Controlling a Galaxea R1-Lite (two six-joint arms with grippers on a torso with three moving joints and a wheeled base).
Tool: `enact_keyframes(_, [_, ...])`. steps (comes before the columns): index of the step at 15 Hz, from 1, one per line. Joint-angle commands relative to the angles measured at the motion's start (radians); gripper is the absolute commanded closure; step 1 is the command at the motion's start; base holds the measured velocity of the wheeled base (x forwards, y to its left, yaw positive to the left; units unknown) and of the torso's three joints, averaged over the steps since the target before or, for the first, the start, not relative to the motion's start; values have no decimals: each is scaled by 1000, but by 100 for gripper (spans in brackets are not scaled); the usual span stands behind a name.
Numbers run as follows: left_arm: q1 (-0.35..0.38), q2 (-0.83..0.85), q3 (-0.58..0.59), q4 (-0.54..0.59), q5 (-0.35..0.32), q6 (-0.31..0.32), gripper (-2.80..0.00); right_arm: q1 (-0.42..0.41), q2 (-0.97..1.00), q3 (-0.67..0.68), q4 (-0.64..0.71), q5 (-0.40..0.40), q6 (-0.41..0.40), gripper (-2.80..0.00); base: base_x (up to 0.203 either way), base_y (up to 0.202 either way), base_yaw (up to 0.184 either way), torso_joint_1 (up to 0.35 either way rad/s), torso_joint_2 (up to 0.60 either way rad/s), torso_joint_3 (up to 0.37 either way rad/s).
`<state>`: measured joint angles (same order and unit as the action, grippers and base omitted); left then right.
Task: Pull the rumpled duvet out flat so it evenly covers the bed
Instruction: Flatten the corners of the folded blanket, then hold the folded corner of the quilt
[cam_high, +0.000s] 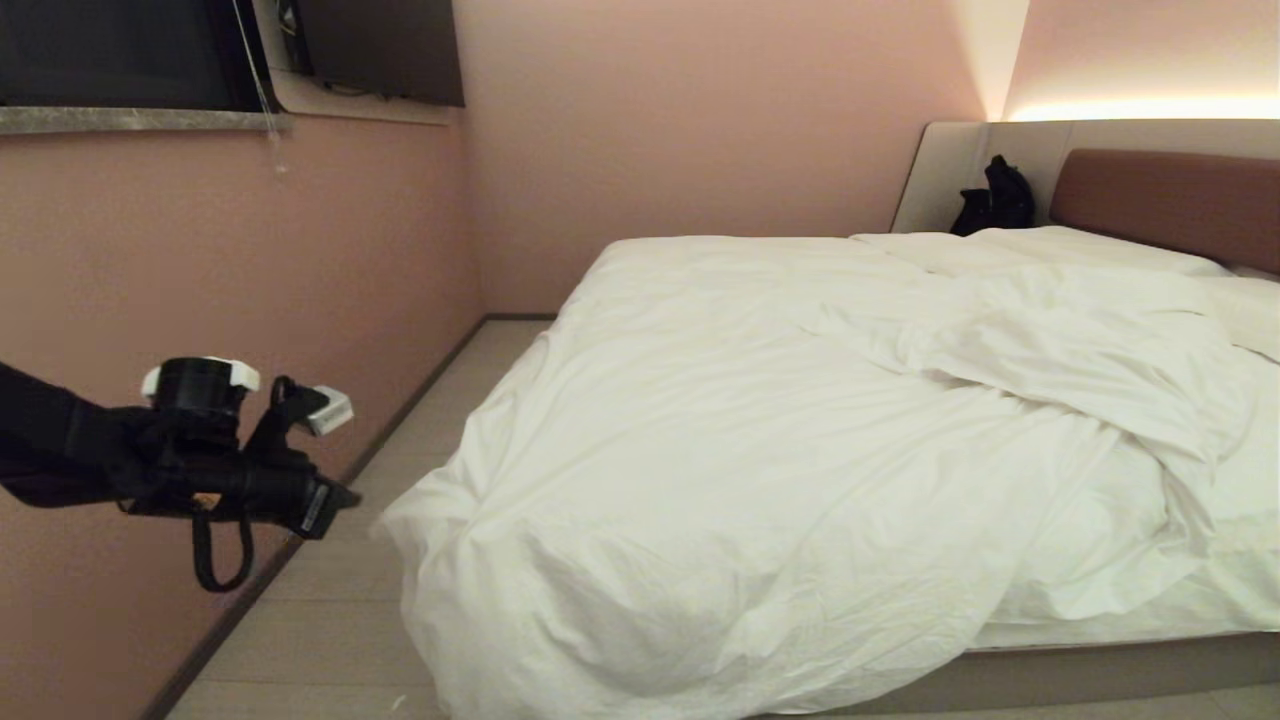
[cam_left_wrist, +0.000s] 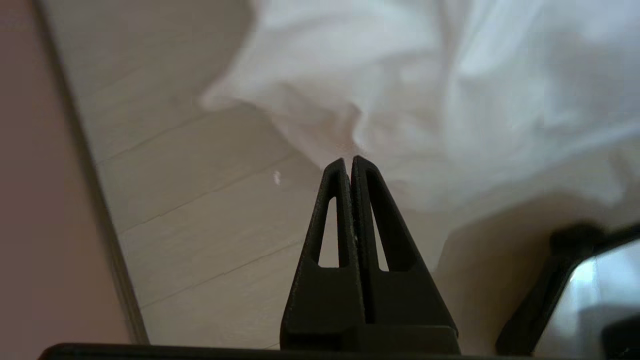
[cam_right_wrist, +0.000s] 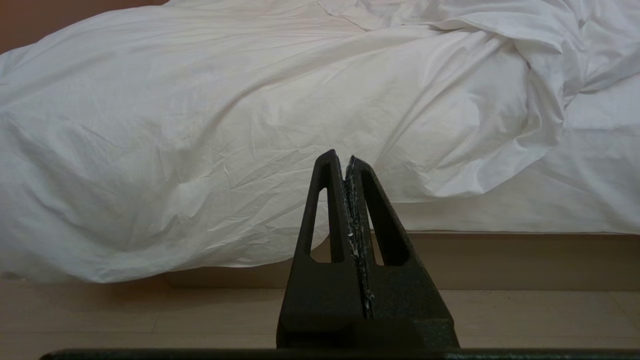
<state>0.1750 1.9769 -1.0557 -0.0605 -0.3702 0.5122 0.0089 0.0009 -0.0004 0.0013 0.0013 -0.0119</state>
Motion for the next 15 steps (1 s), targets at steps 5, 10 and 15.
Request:
enact_keyframes(5, [12,-507,110,39,136,-269,0,0,1,0,0,0,0,0,0,0,0,0,0,0])
enact_keyframes(10, [-6,-899,303,45,311,-369,0,0,1,-1,-1,0,0,0,0,0,0,0,0,0])
enact_keyframes(15, [-151,-1244,401,58,578,-382,0,0,1,0,0,0,-1,0,0,0,0,0,0,0])
